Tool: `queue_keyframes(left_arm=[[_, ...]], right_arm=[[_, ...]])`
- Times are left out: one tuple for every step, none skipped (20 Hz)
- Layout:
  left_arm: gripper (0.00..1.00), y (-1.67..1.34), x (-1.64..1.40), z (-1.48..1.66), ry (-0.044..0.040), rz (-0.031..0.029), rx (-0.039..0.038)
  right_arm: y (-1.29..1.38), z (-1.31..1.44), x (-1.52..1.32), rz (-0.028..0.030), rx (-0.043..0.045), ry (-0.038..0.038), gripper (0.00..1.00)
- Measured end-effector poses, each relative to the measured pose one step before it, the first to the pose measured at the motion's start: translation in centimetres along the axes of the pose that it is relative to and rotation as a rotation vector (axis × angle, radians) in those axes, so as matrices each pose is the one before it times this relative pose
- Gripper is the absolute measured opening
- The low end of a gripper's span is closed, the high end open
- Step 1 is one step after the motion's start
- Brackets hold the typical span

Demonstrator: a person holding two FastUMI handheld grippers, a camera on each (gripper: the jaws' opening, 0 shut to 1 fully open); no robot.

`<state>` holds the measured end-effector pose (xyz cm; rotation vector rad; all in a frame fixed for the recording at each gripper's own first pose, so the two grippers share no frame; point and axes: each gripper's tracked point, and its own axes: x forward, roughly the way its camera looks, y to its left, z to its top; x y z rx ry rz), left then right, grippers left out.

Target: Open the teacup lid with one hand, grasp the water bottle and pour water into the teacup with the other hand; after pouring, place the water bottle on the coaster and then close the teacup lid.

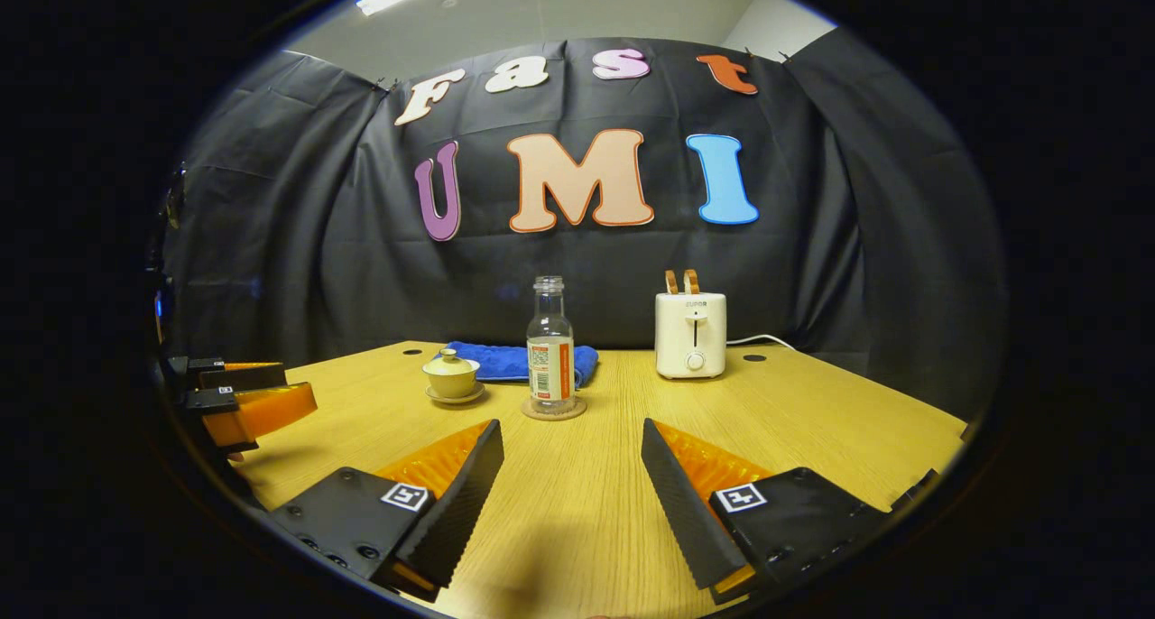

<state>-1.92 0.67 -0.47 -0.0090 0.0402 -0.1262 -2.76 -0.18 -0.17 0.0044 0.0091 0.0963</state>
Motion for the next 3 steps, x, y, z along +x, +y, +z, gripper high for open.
queue_keyframes(left_arm=[[0.97, 0.008, -0.041, -0.013, 0.0006, 0.00198, -0.00005], [0.97, -0.022, 0.021, -0.013, -0.00052, 0.00069, 0.00082], [0.97, -0.02, 0.001, 0.012, -0.00032, 0.00003, -0.00048]], right_arm=[[0.029, 0.056, 0.0, 0.00047, -0.00052, -0.0003, 0.95], [0.005, -0.017, -0.021, 0.00139, 0.00017, -0.00055, 0.98], [-0.078, 0.043, 0.051, 0.00039, 0.00014, -0.00024, 0.98]])
